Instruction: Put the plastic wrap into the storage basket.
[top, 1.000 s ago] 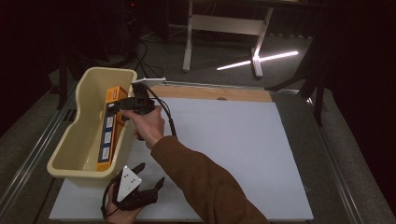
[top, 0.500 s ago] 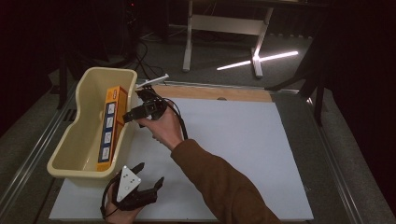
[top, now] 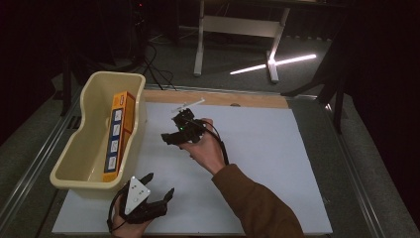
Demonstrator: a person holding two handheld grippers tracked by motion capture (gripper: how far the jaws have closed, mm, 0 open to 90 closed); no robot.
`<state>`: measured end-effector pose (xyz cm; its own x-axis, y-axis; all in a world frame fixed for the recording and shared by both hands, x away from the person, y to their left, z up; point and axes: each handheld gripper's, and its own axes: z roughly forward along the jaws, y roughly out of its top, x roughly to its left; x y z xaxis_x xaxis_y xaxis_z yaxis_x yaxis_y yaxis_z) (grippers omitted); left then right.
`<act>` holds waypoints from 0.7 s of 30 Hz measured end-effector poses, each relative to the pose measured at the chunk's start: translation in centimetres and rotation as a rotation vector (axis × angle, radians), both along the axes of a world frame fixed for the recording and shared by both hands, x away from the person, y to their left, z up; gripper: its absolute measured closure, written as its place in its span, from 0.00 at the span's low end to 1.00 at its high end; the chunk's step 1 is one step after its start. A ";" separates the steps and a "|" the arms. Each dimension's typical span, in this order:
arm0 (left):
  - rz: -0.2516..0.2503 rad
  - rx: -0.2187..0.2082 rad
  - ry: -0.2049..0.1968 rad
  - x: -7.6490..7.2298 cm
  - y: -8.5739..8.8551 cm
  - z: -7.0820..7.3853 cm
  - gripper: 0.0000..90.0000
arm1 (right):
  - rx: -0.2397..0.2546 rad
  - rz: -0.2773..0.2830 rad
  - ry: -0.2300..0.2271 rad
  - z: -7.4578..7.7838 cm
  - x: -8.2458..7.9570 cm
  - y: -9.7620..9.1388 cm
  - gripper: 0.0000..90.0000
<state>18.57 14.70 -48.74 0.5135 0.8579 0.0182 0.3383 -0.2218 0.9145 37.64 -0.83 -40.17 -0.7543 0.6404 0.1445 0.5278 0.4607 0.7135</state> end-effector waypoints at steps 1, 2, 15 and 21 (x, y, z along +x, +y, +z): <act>0.001 0.001 0.000 0.0 0.0 0.0 0.23 | -0.003 0.002 -0.015 -0.2 -0.2 -0.6 0.33; 0.001 0.001 0.001 0.0 0.0 0.0 0.23 | -0.013 0.002 -0.028 -0.3 -0.4 -1.2 0.33; 0.008 -0.005 0.002 0.1 0.2 0.0 0.23 | -0.065 0.023 -0.185 -2.7 -4.2 -8.3 0.25; 0.016 -0.010 0.001 0.1 0.3 0.0 0.23 | -0.009 -0.026 -0.168 -3.9 -4.9 -12.3 0.23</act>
<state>18.62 15.04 -48.70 0.5001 0.8659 0.0095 0.3421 -0.2076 0.9164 32.69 -13.09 -44.05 -0.7504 0.6609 0.0118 0.4130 0.4549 0.7890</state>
